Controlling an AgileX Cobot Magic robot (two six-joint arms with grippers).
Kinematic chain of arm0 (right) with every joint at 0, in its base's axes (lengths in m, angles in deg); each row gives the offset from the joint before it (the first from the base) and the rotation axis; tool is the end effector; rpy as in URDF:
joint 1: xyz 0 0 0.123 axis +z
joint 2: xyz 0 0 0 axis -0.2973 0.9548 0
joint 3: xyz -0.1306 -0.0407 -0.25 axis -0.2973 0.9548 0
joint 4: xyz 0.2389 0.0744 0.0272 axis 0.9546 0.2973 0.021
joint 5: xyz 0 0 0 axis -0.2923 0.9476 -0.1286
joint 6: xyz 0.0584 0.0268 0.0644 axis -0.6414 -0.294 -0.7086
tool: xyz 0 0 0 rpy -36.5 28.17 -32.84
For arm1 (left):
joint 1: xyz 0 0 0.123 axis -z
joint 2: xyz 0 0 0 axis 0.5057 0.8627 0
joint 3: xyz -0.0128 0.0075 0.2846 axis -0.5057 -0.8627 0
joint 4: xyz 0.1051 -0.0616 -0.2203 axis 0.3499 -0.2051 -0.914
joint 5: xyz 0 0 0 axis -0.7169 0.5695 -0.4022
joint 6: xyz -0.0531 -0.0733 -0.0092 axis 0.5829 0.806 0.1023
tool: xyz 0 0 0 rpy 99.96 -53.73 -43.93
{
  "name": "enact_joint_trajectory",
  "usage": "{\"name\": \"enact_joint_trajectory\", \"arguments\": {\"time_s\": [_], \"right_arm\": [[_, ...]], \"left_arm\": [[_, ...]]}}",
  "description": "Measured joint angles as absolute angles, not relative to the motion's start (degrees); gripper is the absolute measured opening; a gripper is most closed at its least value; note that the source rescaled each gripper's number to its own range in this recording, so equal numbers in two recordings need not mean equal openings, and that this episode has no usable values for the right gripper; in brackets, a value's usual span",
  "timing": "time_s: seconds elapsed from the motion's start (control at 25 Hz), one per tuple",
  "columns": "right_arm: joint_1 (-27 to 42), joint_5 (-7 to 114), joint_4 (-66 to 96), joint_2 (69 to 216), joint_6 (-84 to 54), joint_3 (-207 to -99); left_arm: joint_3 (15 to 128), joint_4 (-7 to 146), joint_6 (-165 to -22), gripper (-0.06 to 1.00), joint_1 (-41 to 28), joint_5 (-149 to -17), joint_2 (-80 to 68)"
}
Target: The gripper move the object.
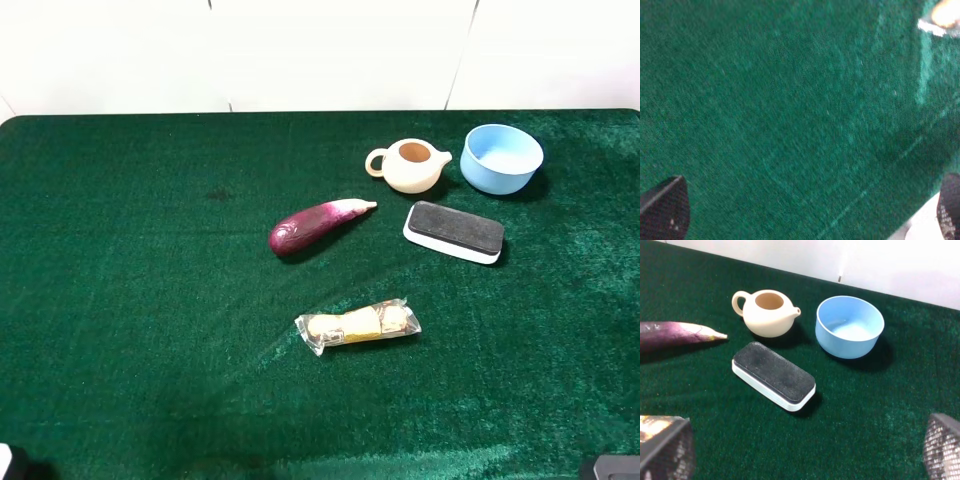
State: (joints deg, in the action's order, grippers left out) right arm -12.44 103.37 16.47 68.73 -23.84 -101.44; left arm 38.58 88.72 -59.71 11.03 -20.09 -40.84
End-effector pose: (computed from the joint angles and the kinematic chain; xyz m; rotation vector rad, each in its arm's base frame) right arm -0.0060 0.0119 0.2801 -0.3265 1.9727 0.0898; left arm 0.0776 -0.0565 0.3352 0.8959 2.3360 -0.1611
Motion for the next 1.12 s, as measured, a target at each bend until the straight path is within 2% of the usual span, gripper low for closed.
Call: {"name": "enact_joint_trajectory", "arguments": {"time_s": [0.32,0.8,1.12], "right_arm": [[-12.4,103.4,16.5,68.7,-23.8,-101.4],[-12.4,103.4,16.5,68.7,-23.8,-101.4],[-12.4,103.3,16.6,68.7,-23.8,-101.4]], "left_arm": [[28.0,84.5,-59.7,1.00,11.0,-20.2,-55.3],[20.7,81.0,-59.7,1.00,10.7,-25.6,-57.8],[20.7,80.7,-60.1,1.00,2.7,-26.0,-66.7]]}}
